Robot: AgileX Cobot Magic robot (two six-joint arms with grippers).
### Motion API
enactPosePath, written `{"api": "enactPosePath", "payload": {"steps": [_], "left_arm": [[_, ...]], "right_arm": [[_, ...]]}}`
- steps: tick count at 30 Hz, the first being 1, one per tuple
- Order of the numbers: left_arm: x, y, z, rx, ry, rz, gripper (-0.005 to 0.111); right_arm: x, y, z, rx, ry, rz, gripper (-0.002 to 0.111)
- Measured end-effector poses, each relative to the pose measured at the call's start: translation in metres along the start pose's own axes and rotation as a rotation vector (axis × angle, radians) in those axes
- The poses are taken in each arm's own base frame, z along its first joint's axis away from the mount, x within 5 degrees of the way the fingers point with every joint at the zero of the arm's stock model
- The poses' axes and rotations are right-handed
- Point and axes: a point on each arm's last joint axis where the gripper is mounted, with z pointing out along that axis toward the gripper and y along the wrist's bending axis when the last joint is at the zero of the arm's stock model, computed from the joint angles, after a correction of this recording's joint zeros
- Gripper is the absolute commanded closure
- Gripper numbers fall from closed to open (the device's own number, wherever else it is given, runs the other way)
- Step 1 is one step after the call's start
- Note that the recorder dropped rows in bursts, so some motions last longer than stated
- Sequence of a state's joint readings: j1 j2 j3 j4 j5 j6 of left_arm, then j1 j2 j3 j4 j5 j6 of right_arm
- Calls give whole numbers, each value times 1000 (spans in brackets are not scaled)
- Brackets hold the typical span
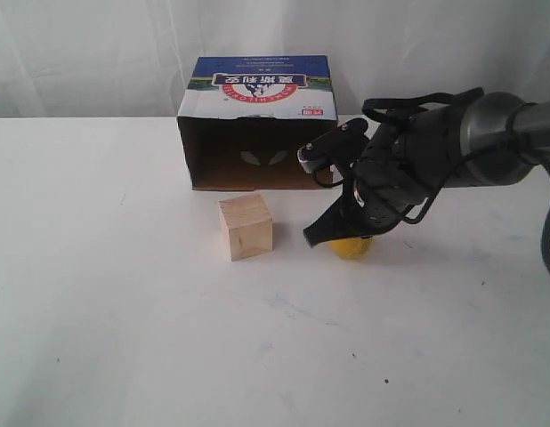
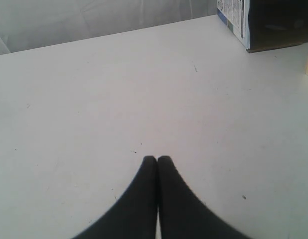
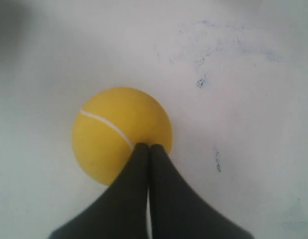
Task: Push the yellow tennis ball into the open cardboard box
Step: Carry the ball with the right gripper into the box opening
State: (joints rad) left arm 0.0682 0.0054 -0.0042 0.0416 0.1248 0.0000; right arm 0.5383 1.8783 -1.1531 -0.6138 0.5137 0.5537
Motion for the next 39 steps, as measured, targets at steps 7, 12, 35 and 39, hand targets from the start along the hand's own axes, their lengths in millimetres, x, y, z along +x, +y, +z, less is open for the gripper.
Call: {"api": "enactPosePath", "payload": {"steps": [7, 12, 35, 39], "left_arm": [[0, 0, 0, 0, 0, 0, 107], [0, 0, 0, 0, 0, 0, 107], [0, 0, 0, 0, 0, 0, 107], [0, 0, 0, 0, 0, 0, 107]], "right_arm": [[-9, 0, -1, -3, -22, 13, 108], [-18, 0, -2, -5, -48, 17, 108], [-16, 36, -39, -66, 16, 12, 108], [-5, 44, -33, -82, 53, 7, 108]]}}
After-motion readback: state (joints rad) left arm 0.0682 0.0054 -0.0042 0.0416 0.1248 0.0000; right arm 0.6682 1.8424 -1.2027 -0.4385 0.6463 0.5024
